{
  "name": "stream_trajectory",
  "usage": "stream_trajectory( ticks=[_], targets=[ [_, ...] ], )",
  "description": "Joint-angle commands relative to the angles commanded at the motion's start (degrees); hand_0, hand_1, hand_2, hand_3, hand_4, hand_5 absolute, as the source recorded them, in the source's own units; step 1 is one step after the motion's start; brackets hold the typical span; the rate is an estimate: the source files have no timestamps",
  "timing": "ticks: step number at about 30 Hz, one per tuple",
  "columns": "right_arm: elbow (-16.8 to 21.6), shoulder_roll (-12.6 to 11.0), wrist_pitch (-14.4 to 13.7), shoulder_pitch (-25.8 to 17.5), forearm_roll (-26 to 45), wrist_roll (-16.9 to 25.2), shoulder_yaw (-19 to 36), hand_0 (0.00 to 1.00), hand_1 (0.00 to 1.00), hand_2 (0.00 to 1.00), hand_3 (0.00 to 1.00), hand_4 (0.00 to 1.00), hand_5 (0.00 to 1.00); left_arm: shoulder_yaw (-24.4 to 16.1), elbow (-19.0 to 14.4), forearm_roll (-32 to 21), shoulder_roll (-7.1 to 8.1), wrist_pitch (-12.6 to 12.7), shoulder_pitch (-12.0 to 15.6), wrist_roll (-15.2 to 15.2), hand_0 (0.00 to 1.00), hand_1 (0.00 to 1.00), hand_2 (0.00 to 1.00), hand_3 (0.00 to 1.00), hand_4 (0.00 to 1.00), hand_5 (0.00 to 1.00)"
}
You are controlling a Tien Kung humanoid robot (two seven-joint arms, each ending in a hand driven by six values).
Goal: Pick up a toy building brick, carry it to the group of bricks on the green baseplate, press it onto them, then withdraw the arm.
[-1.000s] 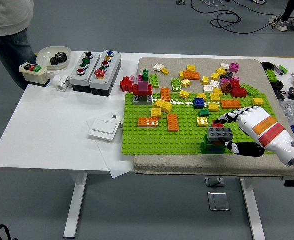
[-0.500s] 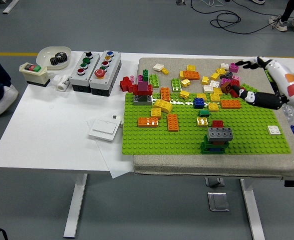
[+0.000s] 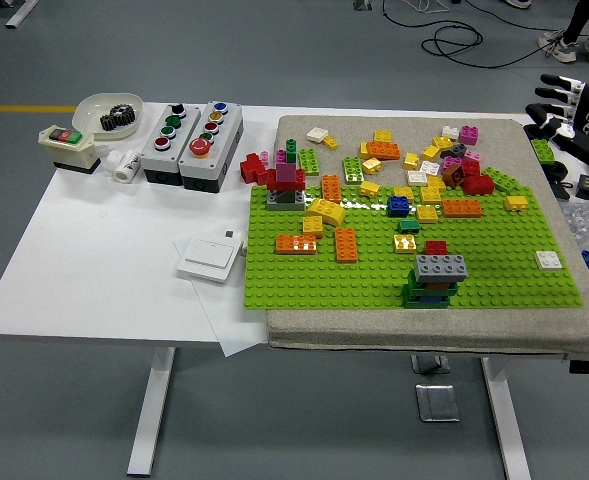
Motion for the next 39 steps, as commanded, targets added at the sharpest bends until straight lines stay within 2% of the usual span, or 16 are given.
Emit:
stream_trajectory(
  ticks=[4,5,7,17,39],
  targets=[
    [-2.66,0.33,1.29,0.61,9.31,0.24,-0.02,0.850,0.798,0.840,0.858,0.990,0.681,-0.10,0.02,0.10,0.07,-0.10,0.18,0.04,0.646,0.715,0.726,0.578,0.646,0.639],
    [-3.25,0.42,1.50,0.76,12.09,0.31,-0.08,0.858,0.804,0.841,0.861,0.998,0.722,-0.17,0.03,0.20,0.08,-0.14,0.21,0.07,0.646,0.716,0.726,0.578,0.645,0.639],
    [-4.25,0.60,1.78,1.01,15.24,0.38,-0.10,0.858,0.804,0.841,0.861,0.998,0.722,-0.33,0.03,0.45,0.09,-0.25,0.22,0.12,0.646,0.716,0.726,0.578,0.645,0.639],
    [-6.38,0.64,2.26,1.41,17.58,0.19,0.36,0.859,0.805,0.840,0.859,0.998,0.778,-0.62,0.06,0.87,0.06,-0.24,0.16,0.18,0.648,0.718,0.726,0.578,0.645,0.638],
    [-7.49,0.53,2.21,1.32,19.51,-0.46,0.25,0.861,0.806,0.836,0.856,0.998,0.785,-0.11,-0.06,-0.09,-0.14,0.00,-0.72,-0.05,0.648,0.720,0.727,0.578,0.647,0.640]
  ],
)
